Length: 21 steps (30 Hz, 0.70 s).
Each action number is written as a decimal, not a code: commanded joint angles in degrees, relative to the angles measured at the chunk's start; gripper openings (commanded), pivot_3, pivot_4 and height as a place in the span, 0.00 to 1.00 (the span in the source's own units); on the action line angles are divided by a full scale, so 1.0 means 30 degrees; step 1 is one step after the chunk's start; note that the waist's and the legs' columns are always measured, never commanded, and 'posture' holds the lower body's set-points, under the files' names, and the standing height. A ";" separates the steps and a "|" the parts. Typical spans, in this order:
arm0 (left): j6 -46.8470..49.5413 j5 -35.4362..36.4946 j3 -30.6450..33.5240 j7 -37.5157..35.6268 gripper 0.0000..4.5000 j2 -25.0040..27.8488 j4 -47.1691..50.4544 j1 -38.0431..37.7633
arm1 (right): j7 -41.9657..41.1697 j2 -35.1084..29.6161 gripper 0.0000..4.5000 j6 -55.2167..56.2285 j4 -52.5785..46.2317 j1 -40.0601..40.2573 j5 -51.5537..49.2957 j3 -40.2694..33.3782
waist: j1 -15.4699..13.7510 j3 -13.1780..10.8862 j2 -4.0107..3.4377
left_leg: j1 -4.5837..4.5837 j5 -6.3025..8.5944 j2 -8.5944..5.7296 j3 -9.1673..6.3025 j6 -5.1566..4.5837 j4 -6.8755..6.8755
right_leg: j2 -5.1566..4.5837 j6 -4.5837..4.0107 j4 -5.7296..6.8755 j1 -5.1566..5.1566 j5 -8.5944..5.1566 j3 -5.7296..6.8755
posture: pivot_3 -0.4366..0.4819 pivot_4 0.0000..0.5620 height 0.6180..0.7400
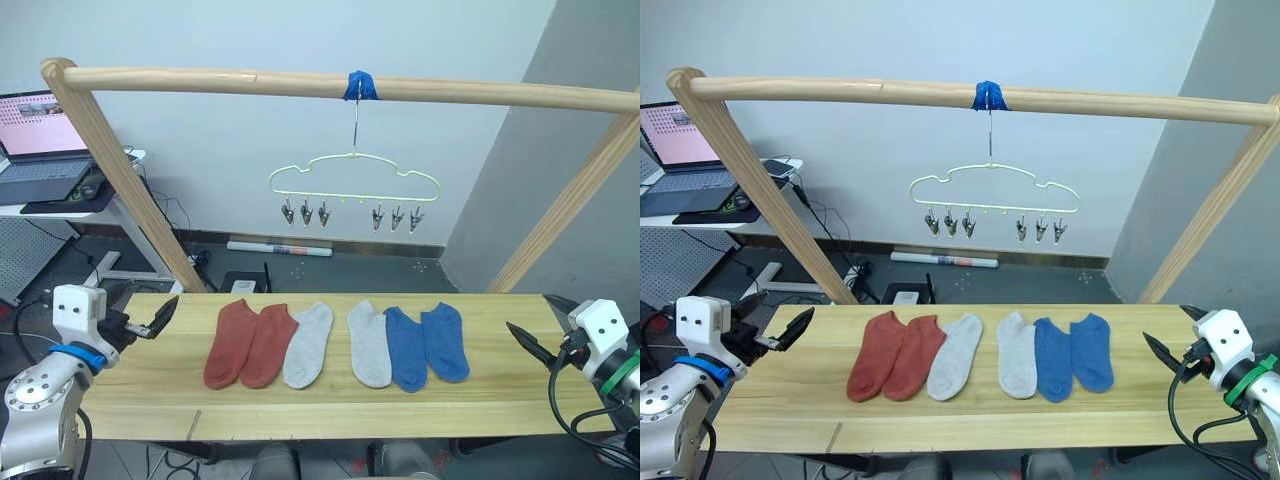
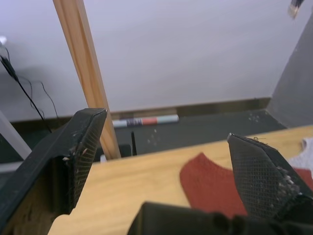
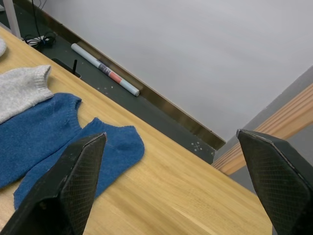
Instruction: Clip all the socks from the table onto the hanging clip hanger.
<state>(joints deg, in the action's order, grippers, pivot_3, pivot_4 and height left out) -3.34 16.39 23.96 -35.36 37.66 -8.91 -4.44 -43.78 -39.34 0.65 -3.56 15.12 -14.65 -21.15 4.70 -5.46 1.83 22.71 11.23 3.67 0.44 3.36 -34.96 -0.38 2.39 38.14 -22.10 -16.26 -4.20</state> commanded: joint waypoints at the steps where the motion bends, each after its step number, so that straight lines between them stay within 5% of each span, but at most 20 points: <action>1: -0.0530 -0.0582 -0.0439 0.0736 1.00 -0.0261 0.1293 0.0845 | -0.0023 -0.0094 0.99 0.0424 -0.1349 0.0151 -0.0169 -0.0326 | -0.0001 -0.0150 -0.0029 | -0.0010 0.0000 0.0001 0.0000 0.0000 -0.0001 | 0.0000 0.0000 -0.0003 0.0007 0.0000 -0.0002 | 0.36 0.25 0.93; 14: 0.5241 0.1143 -0.3404 0.1227 1.00 -0.2353 0.5739 0.4179 | 0.1342 0.0428 0.99 -0.5099 -0.9944 0.0001 -0.2162 0.1745 | 0.0050 -0.1985 0.0020 | -0.0003 -0.0005 0.0004 -0.0067 -0.0001 -0.0055 | 0.0055 0.0036 0.0226 -0.0048 -0.0008 -0.0027 | 0.29 0.46 0.93; 21: 0.3862 0.0550 -0.4071 0.2306 1.00 -0.4364 0.5193 0.6785 | 0.1913 0.0611 0.99 -0.7302 -1.2106 -0.3041 -0.3225 0.3547 | 0.0139 -0.2901 0.0081 | 0.0045 -0.0008 0.0005 -0.0113 0.0001 -0.0104 | 0.0079 0.0080 0.0253 -0.0073 0.0008 -0.0014 | 0.27 0.54 0.93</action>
<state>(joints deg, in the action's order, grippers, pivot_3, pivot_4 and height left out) 10.35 18.62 11.74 -29.19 25.01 5.61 15.38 -38.90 -37.78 -20.20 -37.92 7.13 -22.70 -10.38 5.11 -14.16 2.08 22.85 11.21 3.68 0.13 3.36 -35.27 -0.15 2.64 38.87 -22.31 -16.24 -4.26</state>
